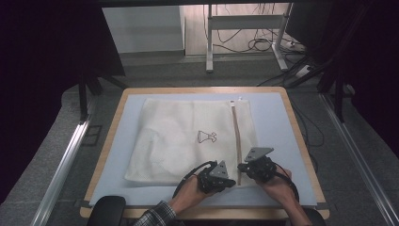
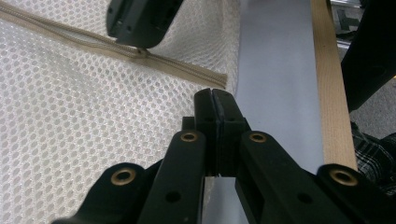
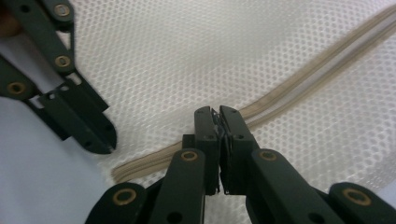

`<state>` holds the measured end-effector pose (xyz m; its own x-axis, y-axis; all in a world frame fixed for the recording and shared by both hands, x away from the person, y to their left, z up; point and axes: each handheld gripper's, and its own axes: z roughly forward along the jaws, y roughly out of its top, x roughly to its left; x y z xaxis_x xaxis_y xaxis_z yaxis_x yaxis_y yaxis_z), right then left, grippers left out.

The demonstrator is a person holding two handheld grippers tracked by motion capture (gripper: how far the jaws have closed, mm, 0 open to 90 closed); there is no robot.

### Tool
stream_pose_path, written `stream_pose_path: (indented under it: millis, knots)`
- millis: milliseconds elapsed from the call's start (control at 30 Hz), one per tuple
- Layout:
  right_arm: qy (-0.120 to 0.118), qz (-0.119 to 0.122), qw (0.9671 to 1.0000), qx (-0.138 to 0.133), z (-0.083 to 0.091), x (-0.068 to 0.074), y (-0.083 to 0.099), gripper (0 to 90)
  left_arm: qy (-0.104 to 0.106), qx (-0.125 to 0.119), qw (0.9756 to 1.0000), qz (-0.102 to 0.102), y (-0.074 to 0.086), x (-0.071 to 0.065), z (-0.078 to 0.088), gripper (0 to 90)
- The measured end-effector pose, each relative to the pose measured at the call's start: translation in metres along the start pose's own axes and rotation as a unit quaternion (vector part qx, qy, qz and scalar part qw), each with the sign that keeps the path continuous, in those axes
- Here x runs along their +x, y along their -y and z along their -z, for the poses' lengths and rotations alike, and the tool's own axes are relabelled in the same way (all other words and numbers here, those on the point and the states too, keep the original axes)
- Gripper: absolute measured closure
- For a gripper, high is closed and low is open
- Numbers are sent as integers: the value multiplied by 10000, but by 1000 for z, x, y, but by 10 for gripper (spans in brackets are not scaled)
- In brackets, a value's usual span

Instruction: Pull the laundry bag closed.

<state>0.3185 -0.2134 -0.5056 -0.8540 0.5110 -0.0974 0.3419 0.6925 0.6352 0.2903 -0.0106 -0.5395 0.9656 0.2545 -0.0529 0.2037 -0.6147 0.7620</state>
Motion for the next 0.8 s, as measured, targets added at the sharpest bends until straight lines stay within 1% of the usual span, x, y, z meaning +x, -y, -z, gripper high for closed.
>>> stream_pose_path:
  millis: [100, 133, 167, 267, 467, 500, 533, 567, 633, 767, 800]
  knots:
    - [-7, 9, 10000, -4, -1, -2, -1, 865, -2, 4, 10000, -7, 0, 0, 0, 898]
    - [40, 39, 10000, -1, -1, -2, -1, 865, -6, 5, 10000, -12, 0, 0, 0, 898]
    - [23, 42, 10000, 0, -2, -3, -2, 865, -9, 21, 10000, -37, 0, 0, 0, 898]
    - [90, 55, 9999, 22, -3, -5, -4, 865, -23, 28, 10000, -53, 0, 0, 0, 898]
    - [92, 69, 9999, 29, -5, -8, -7, 865, -19, -14, 10000, -12, 0, -1, 0, 898]
    - [140, 90, 9999, 32, -5, -8, -7, 865, -25, -8, 10000, -22, 0, -1, 0, 898]
    - [125, 80, 9999, 35, -6, -9, -8, 865, -32, 39, 10000, -76, 0, 0, 1, 898]
    - [170, 90, 9998, 29, -6, -9, -8, 865, -35, 32, 10000, -76, 0, 0, 1, 898]
    - [188, 78, 9998, 18, -6, -11, -9, 865, -35, 21, 10000, -72, 0, -1, 0, 898]
    - [167, 59, 9998, 36, -8, -13, -11, 864, -25, 32, 10000, -72, 0, 0, 1, 898]
    - [215, 68, 9997, 44, -9, -14, -11, 865, -28, 30, 10000, -74, 0, -1, 1, 898]
